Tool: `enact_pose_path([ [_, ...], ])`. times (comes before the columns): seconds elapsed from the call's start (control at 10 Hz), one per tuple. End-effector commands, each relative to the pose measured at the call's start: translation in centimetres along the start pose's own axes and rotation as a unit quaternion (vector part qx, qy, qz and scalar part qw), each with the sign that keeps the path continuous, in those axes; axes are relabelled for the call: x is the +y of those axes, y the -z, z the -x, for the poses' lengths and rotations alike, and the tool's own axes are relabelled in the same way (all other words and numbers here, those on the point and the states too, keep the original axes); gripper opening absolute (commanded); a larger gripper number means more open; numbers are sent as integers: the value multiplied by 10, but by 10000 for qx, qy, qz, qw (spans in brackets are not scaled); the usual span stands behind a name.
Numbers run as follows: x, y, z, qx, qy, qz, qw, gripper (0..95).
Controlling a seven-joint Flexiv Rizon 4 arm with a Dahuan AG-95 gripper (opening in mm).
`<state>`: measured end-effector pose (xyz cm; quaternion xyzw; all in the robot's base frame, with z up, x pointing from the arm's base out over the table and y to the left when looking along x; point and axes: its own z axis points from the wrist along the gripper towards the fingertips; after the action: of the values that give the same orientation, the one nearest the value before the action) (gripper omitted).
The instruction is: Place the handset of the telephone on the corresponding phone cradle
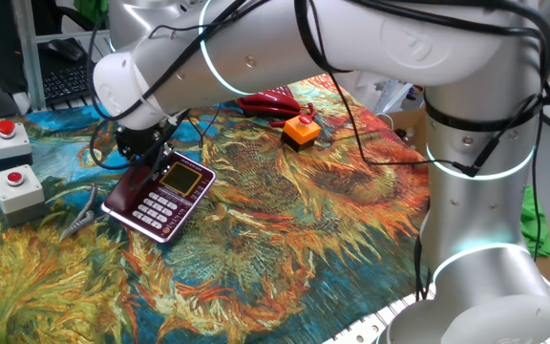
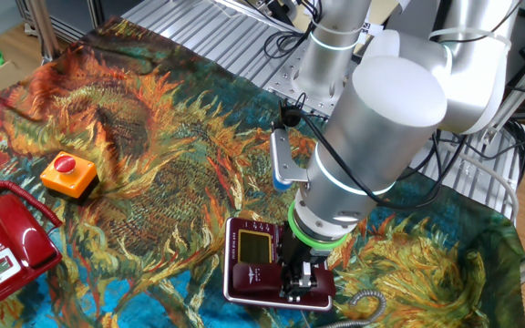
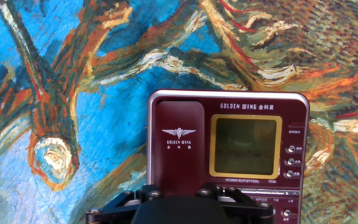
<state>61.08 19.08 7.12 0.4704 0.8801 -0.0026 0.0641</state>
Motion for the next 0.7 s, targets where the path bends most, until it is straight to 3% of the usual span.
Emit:
enact_pose_path([
  [0.1, 1, -1, 0, -12, -51, 0, 10000, 0],
  [0.7, 1, -2, 0, -7, -128, 10, 9999, 0],
])
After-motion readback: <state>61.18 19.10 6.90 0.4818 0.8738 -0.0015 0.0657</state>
